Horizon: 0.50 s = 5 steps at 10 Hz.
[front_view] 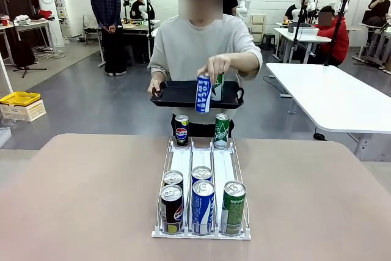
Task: Retrieve and hand over the desired beverage to the person.
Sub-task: Pick up another can of the same type that the person held from the Automatic Can Dispenser.
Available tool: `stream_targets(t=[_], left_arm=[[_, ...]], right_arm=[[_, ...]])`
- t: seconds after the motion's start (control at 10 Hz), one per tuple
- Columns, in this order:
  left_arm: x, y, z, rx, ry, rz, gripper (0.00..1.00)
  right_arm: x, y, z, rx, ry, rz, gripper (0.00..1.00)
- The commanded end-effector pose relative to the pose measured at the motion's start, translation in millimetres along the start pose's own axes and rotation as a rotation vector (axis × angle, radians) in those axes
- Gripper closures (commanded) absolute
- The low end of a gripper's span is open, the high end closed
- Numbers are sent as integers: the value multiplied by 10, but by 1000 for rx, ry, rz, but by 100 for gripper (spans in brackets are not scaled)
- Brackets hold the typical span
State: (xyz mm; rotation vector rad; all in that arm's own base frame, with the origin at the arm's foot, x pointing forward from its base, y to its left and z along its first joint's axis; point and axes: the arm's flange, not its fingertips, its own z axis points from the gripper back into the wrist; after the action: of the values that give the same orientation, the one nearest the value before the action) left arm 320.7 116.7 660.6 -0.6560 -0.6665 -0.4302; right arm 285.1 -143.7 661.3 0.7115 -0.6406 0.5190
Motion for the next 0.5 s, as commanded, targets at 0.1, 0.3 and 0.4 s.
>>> stream_targets(t=[0.1,0.3,0.4], left_arm=[[-1,4,7,-12,-9,-11,0],[-1,4,7,-12,-9,-11,0],[-1,4,7,-12,-9,-11,0]], right_arm=[[2,-16,-27,25,-18,15,0],[2,-16,-27,25,-18,15,0],[2,-16,-27,25,-18,15,0]])
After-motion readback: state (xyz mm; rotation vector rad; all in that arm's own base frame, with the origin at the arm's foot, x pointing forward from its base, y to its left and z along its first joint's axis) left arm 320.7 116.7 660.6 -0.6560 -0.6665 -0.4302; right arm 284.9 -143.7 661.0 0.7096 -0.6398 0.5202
